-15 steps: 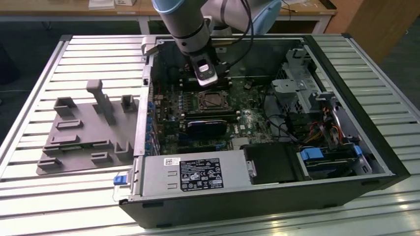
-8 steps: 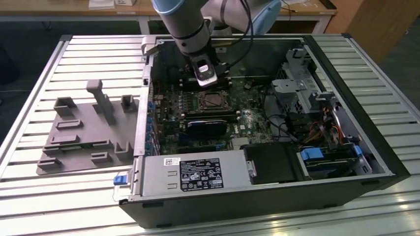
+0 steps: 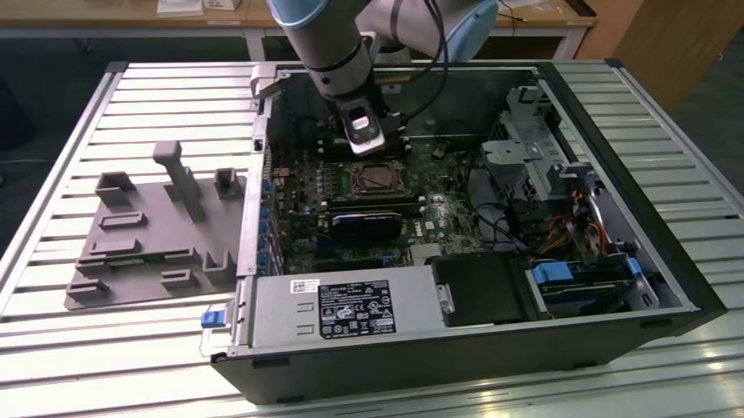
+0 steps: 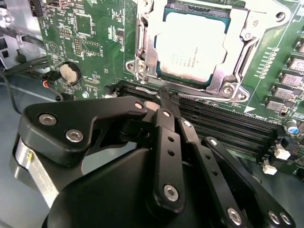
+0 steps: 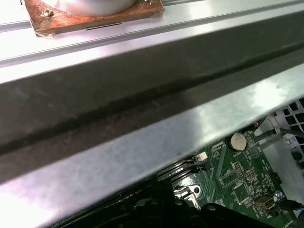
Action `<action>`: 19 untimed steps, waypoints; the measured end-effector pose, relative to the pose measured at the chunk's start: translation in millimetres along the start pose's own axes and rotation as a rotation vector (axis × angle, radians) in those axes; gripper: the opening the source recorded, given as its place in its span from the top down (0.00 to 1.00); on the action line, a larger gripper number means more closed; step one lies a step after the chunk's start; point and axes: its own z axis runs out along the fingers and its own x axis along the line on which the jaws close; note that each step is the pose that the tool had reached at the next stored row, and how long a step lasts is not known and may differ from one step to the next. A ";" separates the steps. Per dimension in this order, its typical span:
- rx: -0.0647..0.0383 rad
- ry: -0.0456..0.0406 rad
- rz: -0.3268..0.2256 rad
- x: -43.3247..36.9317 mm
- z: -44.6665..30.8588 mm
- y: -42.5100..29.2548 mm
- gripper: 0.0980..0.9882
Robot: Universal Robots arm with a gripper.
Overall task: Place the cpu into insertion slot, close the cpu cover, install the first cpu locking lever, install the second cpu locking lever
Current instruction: 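Install the first cpu locking lever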
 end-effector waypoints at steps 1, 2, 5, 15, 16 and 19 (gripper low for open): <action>0.000 -0.0002 0.000 0.1 0.5 -0.1 1.00; 0.000 -0.0002 0.000 0.3 1.0 -0.3 1.00; 0.000 -0.0002 0.000 0.7 2.3 -0.7 1.00; 0.003 -0.0013 -0.001 1.2 4.4 -1.3 1.00; 0.003 -0.0015 -0.001 1.3 4.6 -1.4 1.00; 0.004 -0.0015 -0.001 1.5 5.2 -1.6 1.00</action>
